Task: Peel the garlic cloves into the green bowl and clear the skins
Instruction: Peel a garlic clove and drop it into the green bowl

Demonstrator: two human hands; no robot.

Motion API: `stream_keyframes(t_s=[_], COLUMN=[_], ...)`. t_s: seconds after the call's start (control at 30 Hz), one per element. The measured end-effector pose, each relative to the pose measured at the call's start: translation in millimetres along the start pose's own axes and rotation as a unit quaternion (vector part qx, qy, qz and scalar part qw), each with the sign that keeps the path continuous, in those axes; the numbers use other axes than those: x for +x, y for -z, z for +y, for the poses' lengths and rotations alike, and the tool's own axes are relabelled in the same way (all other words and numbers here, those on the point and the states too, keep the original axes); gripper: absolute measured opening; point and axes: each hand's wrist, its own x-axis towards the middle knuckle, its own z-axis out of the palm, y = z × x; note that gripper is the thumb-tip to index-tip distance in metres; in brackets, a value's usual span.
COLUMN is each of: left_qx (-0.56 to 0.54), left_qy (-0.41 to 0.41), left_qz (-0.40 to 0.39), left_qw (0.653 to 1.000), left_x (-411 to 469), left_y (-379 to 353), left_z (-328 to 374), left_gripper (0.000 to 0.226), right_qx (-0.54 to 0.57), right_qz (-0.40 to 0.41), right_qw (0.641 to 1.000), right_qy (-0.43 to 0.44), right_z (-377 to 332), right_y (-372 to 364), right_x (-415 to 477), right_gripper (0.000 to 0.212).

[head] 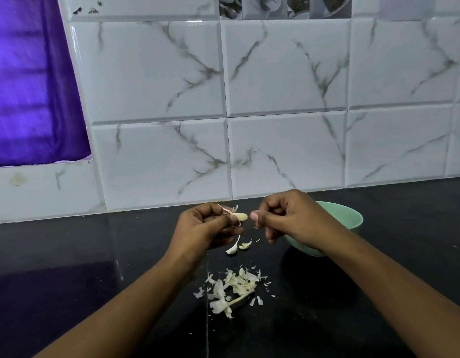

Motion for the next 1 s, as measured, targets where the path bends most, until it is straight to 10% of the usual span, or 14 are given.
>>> stream_keyframes(t_s=[0.37, 0.87, 1.0], left_qx=[0.063, 0.146, 0.143], left_qy=[-0.050, -0.068, -0.077], left_qz=[0.002, -0.007, -0.016], left_qw=[0.997, 0.987, 0.987], left_x=[-2, -3, -3], left_y=[-2, -2, -2], left_z=[-4, -5, -5], left_gripper=[0.012, 0.036, 0.013], right_qx=[0.196, 0.084, 0.109], right_qz=[0.047, 0.069, 0.043], right_qw=[0.977, 0.994, 0.993], right_qy=[-0.072, 0.029, 0.029], right_z=[7, 10, 10], right_y=[-20, -18, -13], right_x=[3, 6, 6], right_gripper=[0.016, 0.015, 0.015])
